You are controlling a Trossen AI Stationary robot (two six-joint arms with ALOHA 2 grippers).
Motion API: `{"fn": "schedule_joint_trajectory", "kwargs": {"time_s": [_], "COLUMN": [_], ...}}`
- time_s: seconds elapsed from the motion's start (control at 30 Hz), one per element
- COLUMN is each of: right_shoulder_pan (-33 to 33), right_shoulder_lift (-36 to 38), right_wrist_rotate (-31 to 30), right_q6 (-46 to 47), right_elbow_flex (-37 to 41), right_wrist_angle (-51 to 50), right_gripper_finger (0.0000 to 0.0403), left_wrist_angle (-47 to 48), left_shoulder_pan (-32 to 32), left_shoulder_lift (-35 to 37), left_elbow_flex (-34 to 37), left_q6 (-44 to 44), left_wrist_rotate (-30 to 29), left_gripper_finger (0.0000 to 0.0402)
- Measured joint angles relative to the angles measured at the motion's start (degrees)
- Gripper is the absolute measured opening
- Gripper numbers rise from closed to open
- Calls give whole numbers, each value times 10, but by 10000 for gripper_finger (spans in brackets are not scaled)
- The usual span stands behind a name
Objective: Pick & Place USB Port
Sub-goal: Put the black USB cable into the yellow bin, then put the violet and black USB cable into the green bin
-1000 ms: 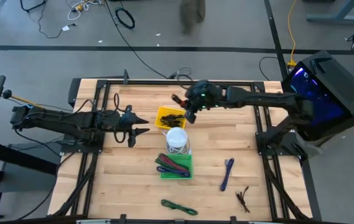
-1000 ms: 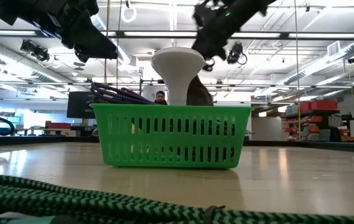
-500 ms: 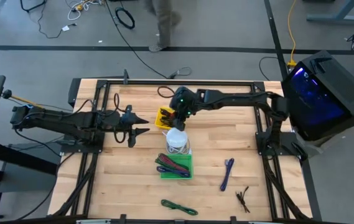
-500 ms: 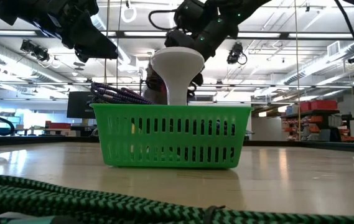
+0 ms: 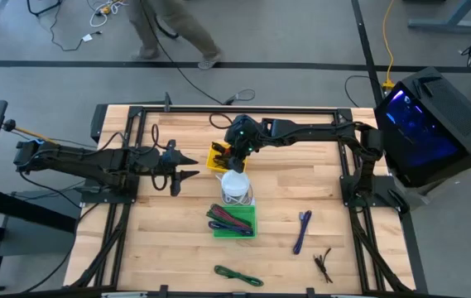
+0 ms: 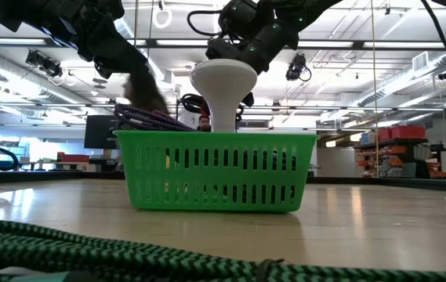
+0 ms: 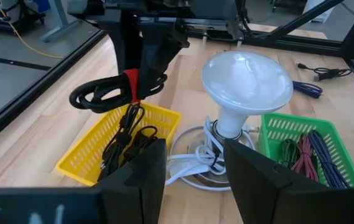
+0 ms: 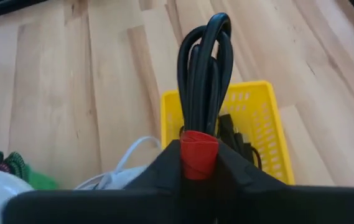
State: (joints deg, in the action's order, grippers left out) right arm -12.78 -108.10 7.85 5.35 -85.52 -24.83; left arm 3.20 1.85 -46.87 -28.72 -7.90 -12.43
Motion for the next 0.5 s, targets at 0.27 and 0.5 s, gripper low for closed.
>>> {"fn": "schedule_joint_trajectory", "kwargs": {"time_s": [0.27,0.5], "right_shoulder_pan": [0,0], "right_shoulder_lift": [0,0], "right_wrist_rotate": [-14,-20], "right_q6": [1,-1], "right_elbow_flex": [0,0], "right_wrist_angle": [16,20], "right_gripper_finger": [199,212], "left_wrist_angle": [0,0], "left_shoulder_pan": [0,0], "left_shoulder_lift": [0,0], "left_elbow_flex": [0,0], "left_q6": [0,0], "left_wrist_rotate": [0,0], "left_gripper_finger": [165,165]}}
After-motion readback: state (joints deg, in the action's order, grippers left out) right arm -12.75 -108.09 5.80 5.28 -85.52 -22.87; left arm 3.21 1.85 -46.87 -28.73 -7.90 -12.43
